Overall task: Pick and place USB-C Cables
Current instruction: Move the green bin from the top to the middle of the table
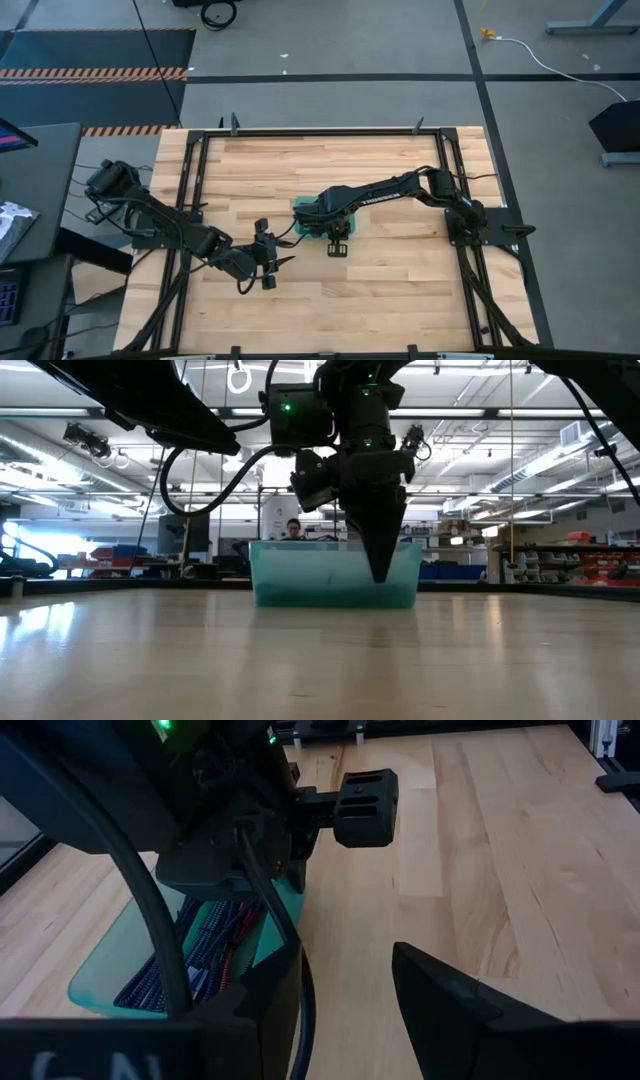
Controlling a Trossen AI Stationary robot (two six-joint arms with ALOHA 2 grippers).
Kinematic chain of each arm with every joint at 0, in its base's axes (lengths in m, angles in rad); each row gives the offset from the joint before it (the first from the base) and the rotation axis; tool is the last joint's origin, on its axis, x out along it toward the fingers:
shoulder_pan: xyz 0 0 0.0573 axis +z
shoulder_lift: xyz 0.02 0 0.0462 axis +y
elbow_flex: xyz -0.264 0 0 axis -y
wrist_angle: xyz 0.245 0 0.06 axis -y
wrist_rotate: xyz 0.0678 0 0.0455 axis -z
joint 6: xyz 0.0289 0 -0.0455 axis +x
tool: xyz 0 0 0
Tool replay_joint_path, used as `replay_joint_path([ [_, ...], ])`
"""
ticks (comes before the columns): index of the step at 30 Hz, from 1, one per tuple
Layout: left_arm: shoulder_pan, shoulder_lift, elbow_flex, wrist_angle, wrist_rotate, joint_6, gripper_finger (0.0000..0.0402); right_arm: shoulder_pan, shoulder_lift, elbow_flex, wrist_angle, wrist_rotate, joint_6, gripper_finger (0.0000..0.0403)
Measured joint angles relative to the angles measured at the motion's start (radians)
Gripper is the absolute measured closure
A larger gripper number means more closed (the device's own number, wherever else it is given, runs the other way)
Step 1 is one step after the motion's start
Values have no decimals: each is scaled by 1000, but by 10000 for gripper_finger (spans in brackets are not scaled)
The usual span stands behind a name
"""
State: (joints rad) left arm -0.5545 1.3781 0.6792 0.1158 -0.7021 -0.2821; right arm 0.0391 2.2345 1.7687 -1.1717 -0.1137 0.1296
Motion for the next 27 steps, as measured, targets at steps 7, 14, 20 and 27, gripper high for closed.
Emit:
replay_joint_path([
  [7, 0, 0, 0, 0, 0, 0, 235, 0, 0, -1, -2, 3, 0, 387],
  [14, 0, 0, 0, 0, -1, 0, 235, 1, -3, -13, -13, 8, 15, 349],
  [20, 0, 0, 0, 1, 0, 0, 235, 1, -66, -7, 13, 29, 36, 321],
  [27, 0, 0, 0, 6, -1, 1, 235, 8, -142, -6, 16, 36, 62, 317],
])
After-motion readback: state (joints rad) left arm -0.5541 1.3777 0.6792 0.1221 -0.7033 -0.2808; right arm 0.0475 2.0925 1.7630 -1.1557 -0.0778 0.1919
